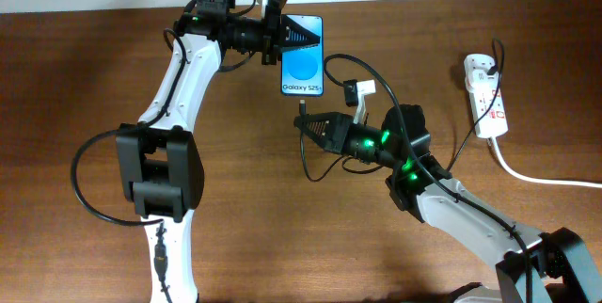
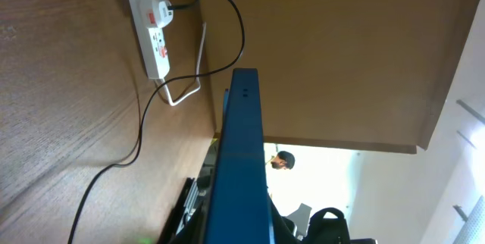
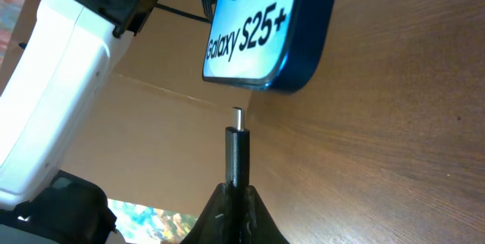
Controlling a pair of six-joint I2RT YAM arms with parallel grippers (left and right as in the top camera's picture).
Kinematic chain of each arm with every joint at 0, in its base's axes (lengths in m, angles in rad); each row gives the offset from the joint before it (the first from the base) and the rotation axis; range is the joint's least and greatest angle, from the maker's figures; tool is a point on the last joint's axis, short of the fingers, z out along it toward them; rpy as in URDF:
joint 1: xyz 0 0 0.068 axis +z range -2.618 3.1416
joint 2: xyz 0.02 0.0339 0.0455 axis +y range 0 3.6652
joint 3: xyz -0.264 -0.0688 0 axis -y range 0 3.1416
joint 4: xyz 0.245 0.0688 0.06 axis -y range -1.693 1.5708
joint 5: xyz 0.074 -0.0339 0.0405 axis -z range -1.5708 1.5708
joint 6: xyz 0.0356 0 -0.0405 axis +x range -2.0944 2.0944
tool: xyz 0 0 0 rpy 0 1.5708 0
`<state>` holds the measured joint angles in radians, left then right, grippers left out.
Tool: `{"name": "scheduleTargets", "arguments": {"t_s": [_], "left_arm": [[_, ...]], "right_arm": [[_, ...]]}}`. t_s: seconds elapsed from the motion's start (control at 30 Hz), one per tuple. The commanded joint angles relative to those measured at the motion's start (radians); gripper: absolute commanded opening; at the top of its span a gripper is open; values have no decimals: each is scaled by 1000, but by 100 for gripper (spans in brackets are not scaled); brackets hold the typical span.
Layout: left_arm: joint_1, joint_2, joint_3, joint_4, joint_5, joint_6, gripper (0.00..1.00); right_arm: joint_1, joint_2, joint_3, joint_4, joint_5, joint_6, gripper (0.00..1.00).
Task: Plug charger to phone and switch on socket
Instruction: 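Bring the cable plug up under the phone's bottom port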
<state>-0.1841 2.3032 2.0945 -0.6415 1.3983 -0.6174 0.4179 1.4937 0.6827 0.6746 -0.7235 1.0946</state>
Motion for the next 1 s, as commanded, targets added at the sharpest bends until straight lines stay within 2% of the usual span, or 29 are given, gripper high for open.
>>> {"name": "scheduleTargets", "arguments": {"t_s": [0.0, 0.97], "left_arm": [[-3, -33, 8, 1, 18, 28, 0], [-24, -33, 8, 1, 19, 44, 0]], "right_arm": [[0, 7, 17, 11, 9, -16, 4], [-1, 7, 17, 14, 55, -13, 4]]}}
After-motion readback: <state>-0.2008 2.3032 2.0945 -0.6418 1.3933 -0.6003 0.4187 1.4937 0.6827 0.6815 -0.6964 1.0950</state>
